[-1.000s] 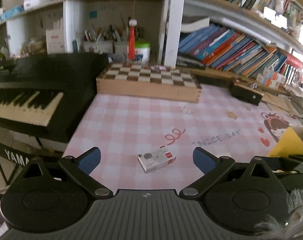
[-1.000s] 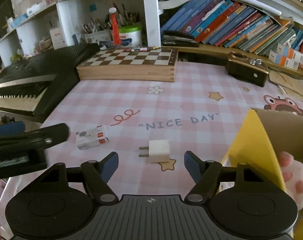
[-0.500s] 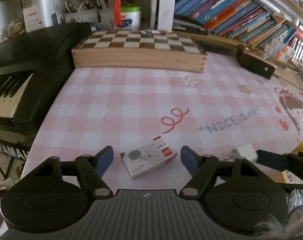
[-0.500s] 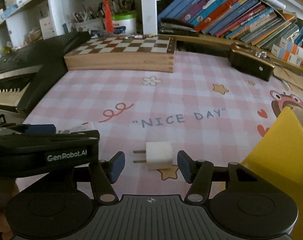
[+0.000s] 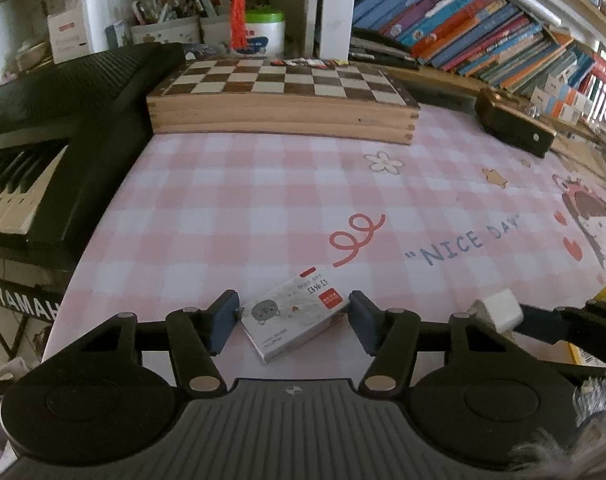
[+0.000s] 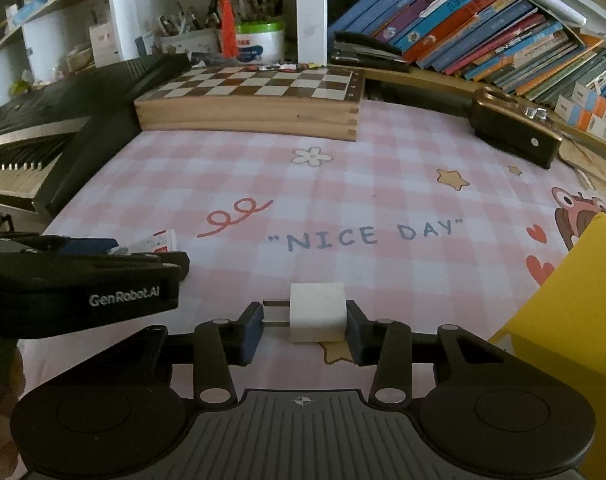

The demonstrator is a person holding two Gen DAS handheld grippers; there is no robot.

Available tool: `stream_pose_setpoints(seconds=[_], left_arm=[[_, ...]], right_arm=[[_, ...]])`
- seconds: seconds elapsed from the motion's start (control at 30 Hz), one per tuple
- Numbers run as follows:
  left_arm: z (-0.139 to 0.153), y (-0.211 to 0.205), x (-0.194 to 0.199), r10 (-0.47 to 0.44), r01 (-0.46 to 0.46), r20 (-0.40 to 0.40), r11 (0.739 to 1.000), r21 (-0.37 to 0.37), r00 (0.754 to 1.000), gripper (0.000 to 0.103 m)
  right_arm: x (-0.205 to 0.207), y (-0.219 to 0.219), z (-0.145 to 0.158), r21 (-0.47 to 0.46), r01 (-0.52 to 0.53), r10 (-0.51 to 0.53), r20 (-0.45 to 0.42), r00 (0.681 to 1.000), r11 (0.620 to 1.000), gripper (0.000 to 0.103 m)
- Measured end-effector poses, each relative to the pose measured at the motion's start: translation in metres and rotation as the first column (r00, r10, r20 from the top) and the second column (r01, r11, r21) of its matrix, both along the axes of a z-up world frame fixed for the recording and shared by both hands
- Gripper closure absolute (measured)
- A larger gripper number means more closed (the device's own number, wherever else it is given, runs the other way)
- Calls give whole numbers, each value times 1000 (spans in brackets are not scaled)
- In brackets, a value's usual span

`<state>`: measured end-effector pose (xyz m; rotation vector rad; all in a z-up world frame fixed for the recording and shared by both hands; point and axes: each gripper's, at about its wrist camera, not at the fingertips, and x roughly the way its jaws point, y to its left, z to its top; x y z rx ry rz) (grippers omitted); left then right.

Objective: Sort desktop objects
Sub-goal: 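Lift the small box with the left tool while the right tool lifts the white plug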

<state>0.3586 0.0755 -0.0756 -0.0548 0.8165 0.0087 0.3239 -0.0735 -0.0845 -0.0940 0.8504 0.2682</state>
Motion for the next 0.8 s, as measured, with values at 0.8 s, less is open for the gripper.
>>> stream_pose_setpoints(seconds=[0.8], left_arm=[[102, 44, -130, 14, 38, 225, 974, -222, 974, 46]], right_arm=[[-92, 3, 84, 121, -13, -9, 176, 984, 993, 61]])
